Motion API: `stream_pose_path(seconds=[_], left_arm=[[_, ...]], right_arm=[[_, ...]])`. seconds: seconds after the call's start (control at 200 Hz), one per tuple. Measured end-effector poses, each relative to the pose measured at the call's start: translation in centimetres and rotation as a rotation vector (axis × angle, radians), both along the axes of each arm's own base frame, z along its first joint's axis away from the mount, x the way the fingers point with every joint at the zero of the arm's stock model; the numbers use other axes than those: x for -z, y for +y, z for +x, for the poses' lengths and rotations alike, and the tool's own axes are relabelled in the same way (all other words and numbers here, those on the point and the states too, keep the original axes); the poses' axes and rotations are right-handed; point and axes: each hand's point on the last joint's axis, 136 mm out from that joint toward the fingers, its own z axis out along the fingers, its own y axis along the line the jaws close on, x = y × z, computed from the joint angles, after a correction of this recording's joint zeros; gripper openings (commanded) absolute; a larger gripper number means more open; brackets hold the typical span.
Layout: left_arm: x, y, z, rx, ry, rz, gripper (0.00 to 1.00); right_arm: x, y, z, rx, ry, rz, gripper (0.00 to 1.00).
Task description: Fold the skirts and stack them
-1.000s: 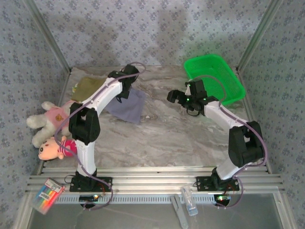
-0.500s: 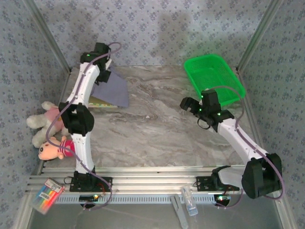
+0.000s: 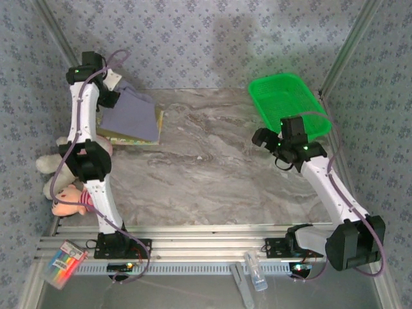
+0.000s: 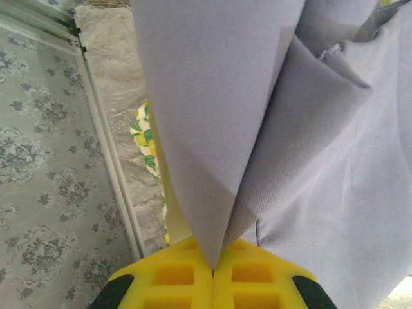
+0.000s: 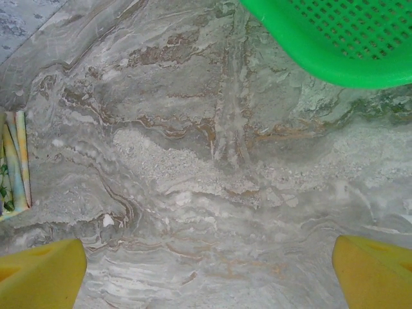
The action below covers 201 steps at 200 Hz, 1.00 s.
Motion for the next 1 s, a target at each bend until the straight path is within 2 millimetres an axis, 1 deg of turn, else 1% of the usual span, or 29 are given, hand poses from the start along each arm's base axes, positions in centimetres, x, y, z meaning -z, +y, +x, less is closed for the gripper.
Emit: stream_pose_path(seconds=[0.09,0.155,0.205,0.235,0.26,0.27,0.29,0.32,0.325,0.35,0.37,0.4,0.425,0.455,0.52,0.575,0.625,0.675,0.725,0.755,0.799,0.824,0.889,0.924,1.004], left_arm=[[0.5,1.0,0.4,0.0,0.0,-0.018,0.0],[1.6,1.4,0.8,0.002,0.013,-0.041,0.0],[2.8,1.6,1.1,0.002,0.033,-0.054,0.0],[3.5,1.7,1.3,0.002,0.044,-0.056,0.02],[4.1,1.9,1.6,0.001,0.052,-0.056,0.06],[4.4,1.9,1.7,-0.001,0.057,-0.057,0.09],[4.8,2.1,1.8,-0.003,0.06,-0.057,0.22],[5.6,2.3,2.1,-0.011,0.07,-0.054,0.44],[5.8,2.4,2.2,-0.013,0.071,-0.052,0.46],[6.3,2.6,2.4,-0.022,0.075,-0.05,0.66],[6.7,2.9,2.7,-0.033,0.075,-0.047,0.8],[7.1,3.3,3.0,-0.053,0.072,-0.044,0.93],[7.3,3.7,3.4,-0.073,0.065,-0.039,0.99],[7.3,4.3,3.7,-0.1,0.053,-0.034,1.0],[6.5,5.9,4.0,-0.178,0.016,-0.014,1.0],[5.3,7.1,4.2,-0.257,-0.031,-0.004,1.0],[3.9,8.1,4.3,-0.333,-0.084,-0.009,1.0],[2.6,8.5,4.1,-0.4,-0.129,-0.031,1.0],[1.2,8.3,3.5,-0.459,-0.175,-0.071,1.0],[0.4,7.9,3.0,-0.487,-0.2,-0.103,1.0],[-0.9,6.9,1.8,-0.513,-0.243,-0.164,1.0],[-1.2,6.4,1.1,-0.525,-0.259,-0.188,1.0],[-2.6,4.3,-1.0,-0.54,-0.322,-0.258,1.0],[-3.1,2.8,-2.1,-0.535,-0.36,-0.294,1.0],[-3.4,-0.7,-4.4,-0.516,-0.426,-0.365,1.0]], right_arm=[[0.0,-0.4,-0.6,0.009,0.012,-0.011,1.0],[0.0,-0.7,-0.9,0.018,0.019,-0.02,1.0],[0.0,-0.9,-1.1,0.025,0.022,-0.027,1.0],[0.0,-1.0,-1.2,0.028,0.022,-0.031,1.0],[-0.1,-1.1,-1.3,0.03,0.023,-0.033,1.0],[-0.1,-1.2,-1.4,0.032,0.022,-0.035,1.0],[-0.1,-1.2,-1.4,0.034,0.023,-0.037,1.0],[-0.1,-1.3,-1.5,0.037,0.023,-0.04,1.0],[-0.1,-1.3,-1.5,0.037,0.023,-0.041,1.0],[-0.2,-1.5,-1.7,0.041,0.023,-0.046,1.0],[-0.3,-1.6,-1.7,0.044,0.022,-0.049,1.0],[-0.4,-1.8,-1.9,0.05,0.019,-0.056,1.0],[-0.5,-2.0,-2.0,0.057,0.015,-0.063,1.0],[-0.7,-2.2,-2.2,0.065,0.009,-0.07,1.0],[-1.4,-3.0,-2.6,0.091,-0.023,-0.096,1.0],[-1.8,-4.0,-3.1,0.121,-0.054,-0.124,1.0],[-1.7,-5.0,-3.7,0.143,-0.074,-0.155,1.0],[-1.4,-6.1,-4.2,0.172,-0.089,-0.187,1.0],[-0.7,-7.4,-4.5,0.202,-0.101,-0.219,1.0],[-0.2,-8.0,-4.6,0.217,-0.11,-0.238,1.0],[0.8,-8.9,-4.8,0.233,-0.117,-0.266,1.0],[1.4,-9.3,-4.8,0.24,-0.119,-0.284,1.0],[3.1,-10.2,-4.9,0.244,-0.123,-0.329,1.0],[4.1,-10.6,-5.0,0.242,-0.119,-0.354,1.0],[5.7,-11.6,-5.0,0.241,-0.119,-0.41,1.0]])
